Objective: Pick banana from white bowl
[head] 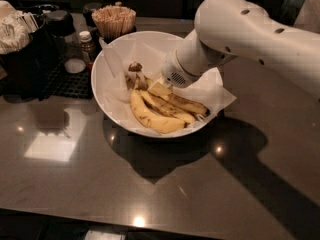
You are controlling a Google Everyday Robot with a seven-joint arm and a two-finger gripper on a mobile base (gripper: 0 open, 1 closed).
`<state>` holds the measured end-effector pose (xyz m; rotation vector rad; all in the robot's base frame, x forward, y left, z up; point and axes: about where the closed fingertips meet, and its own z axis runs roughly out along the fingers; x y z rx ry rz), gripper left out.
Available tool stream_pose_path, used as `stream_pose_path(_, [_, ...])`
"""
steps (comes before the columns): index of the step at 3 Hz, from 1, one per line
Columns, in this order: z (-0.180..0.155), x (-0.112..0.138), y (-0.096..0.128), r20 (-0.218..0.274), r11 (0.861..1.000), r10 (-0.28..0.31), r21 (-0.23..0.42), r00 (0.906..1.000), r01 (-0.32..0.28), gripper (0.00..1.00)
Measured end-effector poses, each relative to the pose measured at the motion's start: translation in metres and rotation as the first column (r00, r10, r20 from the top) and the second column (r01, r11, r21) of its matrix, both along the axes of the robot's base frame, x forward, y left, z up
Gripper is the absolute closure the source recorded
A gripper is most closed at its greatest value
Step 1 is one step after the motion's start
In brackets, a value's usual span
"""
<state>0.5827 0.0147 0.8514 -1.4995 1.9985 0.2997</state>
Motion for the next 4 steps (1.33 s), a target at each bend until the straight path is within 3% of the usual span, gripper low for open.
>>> stream_pose_path(1, [0.0015, 0.0003, 0.0010, -0.008, 1.000, -0.008, 0.002, 0.9999, 0.008, 0.93])
stream_pose_path(2, [0.0017, 0.0009, 0.0020, -0.023, 1.000, -0.016, 0.008, 0.9996, 0.016, 1.00])
stream_pose_path(4, [0.0013, 0.0050, -0.0010, -0.028, 0.999, -0.014, 0.048, 0.9995, 0.015, 1.00])
